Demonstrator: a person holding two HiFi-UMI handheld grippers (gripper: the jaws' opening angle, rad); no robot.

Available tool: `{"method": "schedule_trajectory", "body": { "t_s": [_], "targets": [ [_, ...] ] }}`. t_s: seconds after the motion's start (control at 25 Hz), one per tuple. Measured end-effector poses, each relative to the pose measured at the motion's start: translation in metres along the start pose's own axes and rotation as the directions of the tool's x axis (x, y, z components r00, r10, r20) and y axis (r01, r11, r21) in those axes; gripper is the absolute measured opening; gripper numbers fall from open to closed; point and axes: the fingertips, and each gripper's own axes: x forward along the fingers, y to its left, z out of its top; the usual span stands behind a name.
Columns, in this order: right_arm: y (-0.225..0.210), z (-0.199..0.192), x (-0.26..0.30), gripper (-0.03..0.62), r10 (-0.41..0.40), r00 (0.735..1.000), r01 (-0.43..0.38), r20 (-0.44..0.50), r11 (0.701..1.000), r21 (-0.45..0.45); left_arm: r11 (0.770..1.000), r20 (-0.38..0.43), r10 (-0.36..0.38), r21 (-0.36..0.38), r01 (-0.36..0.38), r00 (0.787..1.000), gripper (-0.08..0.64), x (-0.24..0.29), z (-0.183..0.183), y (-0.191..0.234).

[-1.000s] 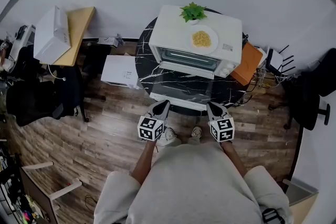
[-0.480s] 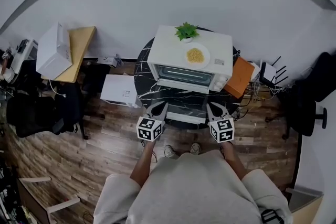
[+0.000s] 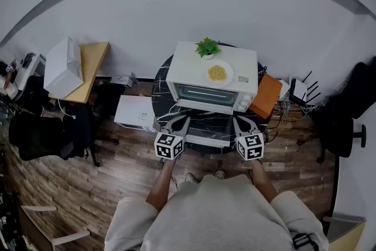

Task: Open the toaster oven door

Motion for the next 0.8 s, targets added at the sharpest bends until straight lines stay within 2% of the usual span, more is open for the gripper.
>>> {"method": "schedule_trajectory", "body": {
  "t_s": [0.8],
  "targets": [
    [0.0037,-0.001,-0.002,0.012,-0.004,1.0,0.004,-0.007,1.0,-0.003,1.0,0.017,-0.002,-0.009,0.002,1.0,0.011,0.004,0.0068,-0.0021]
  ]
}}
